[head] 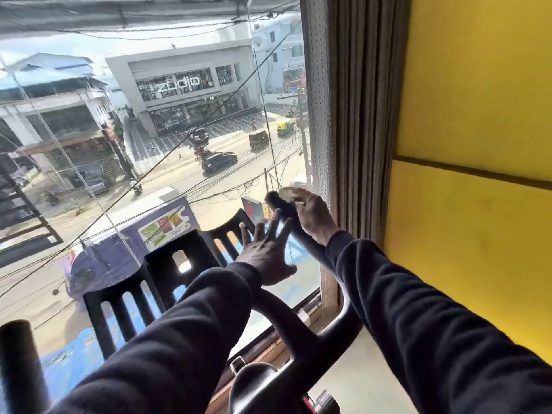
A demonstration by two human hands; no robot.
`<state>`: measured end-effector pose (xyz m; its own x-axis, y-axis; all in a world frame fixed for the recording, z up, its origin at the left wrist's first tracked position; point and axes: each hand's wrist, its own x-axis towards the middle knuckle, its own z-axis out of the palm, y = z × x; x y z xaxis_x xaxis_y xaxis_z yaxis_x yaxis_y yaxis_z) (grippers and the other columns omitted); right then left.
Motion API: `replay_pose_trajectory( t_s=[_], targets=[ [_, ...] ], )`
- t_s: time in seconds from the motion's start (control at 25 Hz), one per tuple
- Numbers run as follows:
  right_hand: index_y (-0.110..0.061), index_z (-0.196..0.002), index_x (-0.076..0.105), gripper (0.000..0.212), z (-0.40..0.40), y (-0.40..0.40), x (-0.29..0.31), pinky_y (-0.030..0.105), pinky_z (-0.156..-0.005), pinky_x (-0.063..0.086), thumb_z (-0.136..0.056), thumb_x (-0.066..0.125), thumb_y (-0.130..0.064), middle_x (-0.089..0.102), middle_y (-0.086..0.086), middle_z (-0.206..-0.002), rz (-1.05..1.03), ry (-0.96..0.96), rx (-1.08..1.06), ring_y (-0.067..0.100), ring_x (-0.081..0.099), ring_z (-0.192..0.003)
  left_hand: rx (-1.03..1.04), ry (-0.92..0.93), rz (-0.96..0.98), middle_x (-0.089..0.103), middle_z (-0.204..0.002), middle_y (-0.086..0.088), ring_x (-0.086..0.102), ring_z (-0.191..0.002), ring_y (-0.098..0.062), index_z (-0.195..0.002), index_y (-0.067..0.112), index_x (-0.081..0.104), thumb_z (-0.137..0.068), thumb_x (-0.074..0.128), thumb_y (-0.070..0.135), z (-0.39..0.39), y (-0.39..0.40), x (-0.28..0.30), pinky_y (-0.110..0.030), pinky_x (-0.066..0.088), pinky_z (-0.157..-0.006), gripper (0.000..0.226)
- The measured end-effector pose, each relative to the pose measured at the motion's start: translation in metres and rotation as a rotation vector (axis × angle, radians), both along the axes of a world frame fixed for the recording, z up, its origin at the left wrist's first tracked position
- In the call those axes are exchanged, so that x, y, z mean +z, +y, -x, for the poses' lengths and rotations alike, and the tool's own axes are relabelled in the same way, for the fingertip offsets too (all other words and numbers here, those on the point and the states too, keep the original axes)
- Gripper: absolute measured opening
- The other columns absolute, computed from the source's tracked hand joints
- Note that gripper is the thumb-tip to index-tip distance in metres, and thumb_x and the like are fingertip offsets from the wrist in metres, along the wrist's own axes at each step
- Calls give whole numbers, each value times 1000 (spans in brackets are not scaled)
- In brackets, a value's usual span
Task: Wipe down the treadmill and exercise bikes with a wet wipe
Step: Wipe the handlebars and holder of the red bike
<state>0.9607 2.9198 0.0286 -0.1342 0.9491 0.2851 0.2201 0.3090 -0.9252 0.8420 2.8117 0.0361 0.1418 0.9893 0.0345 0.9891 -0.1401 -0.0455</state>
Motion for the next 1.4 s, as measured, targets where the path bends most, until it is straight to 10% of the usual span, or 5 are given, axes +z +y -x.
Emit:
replay_pose_trajectory(
  t_s=[0.28, 0.4, 1.0, 1.24, 1.4],
  targets=[
    [-8, -112, 71, 27, -13, -9, -7, -1, -63, 40, -97, 57, -25, 66, -6, -99, 3, -17, -3, 9, 60, -86, 4, 2, 12, -28, -160, 4, -8, -149, -32, -156, 33, -9, -86, 65, 47, -1, 1, 0, -63, -11, -116, 103],
    [-10, -107, 71, 30, -20, -12, -12, 18, -67, 51, -99, 54, -34, 70, 2, -99, 171, -54, 30, 17, 65, -83, 12, 10, 16, -27, -160, 4, -8, -149, -32, -156, 33, -9, -86, 65, 47, -1, 1, 0, -62, -11, -117, 103],
    [-14, -103, 72, 24, -56, -40, -36, 15, -66, 45, -100, 49, -18, 67, -9, -86, 149, -169, 48, 10, 62, -82, 18, 1, 21, -27, -160, 5, -7, -149, -34, -156, 33, -9, -85, 66, 47, 1, 5, -4, -64, -4, -117, 104],
    [-8, -124, 63, 29, -71, -52, -48, 7, -69, 48, -99, 47, -10, 67, 2, -115, 245, -58, 54, 11, 65, -90, 38, 25, 35, -27, -161, 4, -5, -149, -34, -156, 33, -10, -85, 66, 47, -1, 4, -1, -64, -4, -117, 105],
    [-12, -101, 74, 30, -72, -68, -49, 25, -75, 55, -90, 63, -37, 74, 2, -97, 75, -86, -124, 15, 69, -85, 54, 40, 57, -28, -161, 3, -5, -150, -34, -156, 34, -11, -83, 68, 52, -4, 3, 3, -63, -5, -117, 109]
  ],
)
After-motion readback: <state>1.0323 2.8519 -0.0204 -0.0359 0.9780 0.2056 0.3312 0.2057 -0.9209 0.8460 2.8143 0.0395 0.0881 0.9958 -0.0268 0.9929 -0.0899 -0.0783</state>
